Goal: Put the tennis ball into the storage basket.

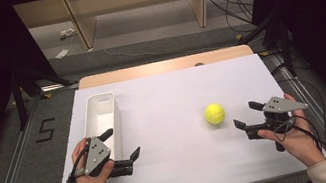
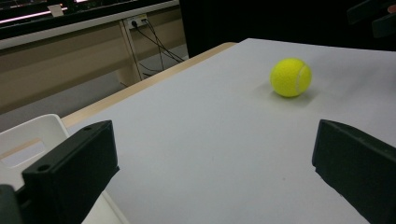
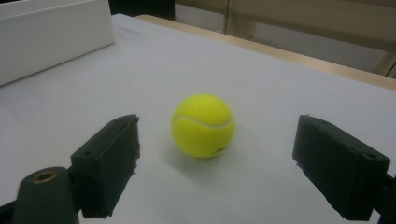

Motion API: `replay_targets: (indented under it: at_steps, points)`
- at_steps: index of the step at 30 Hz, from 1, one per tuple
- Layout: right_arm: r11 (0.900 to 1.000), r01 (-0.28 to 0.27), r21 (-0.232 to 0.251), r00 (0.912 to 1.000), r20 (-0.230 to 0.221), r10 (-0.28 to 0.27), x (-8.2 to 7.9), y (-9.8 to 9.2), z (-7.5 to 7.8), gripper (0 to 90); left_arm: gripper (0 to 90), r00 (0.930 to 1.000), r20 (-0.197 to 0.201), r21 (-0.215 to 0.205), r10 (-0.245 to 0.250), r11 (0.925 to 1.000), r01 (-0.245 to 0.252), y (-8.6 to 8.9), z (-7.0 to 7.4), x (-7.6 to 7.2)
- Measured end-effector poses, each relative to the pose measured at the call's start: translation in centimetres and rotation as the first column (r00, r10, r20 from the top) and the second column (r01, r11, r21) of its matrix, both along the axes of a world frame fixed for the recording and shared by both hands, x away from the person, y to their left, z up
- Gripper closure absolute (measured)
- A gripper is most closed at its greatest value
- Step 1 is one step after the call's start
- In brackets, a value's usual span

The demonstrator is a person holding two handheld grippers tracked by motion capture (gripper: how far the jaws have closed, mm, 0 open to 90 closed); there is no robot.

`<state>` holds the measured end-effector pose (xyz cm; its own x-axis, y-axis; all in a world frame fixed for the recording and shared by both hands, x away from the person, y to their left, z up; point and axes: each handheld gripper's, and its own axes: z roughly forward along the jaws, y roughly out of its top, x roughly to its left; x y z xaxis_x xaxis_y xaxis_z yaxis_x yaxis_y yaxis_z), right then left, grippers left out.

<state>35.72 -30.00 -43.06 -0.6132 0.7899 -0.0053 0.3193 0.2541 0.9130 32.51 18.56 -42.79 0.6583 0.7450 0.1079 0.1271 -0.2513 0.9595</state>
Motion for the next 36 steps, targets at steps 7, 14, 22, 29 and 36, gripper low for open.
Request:
replay_targets:
  at_steps: [7,14,22,29,36]
  points:
    - [1.000,-0.008,-0.004,1.0000,0.003,0.008,0.0,0.2,0.0,15.7,0.0,1.0000,0.003,-0.002,-0.005,1.0000,0.005,0.0,0.0,-0.1]
    - [1.000,-0.011,-0.005,0.9999,0.000,0.011,0.1,0.5,-0.1,15.8,0.0,0.9999,0.015,0.010,-0.005,0.9999,0.004,0.0,0.1,-0.1]
    - [1.000,-0.015,-0.003,0.9999,-0.002,0.015,0.2,0.7,-0.1,16.0,0.0,0.9999,0.011,0.004,0.000,1.0000,0.000,0.1,0.0,0.2]
    - [1.000,-0.020,-0.004,0.9998,-0.005,0.020,0.5,1.0,-0.2,16.3,0.0,1.0000,-0.002,0.009,0.004,0.9999,-0.004,0.0,-0.3,1.0]
    - [1.000,-0.029,-0.011,0.9995,-0.013,0.029,0.7,1.5,-0.5,16.3,0.0,1.0000,-0.009,0.014,-0.002,0.9999,0.002,-0.2,-0.6,1.3]
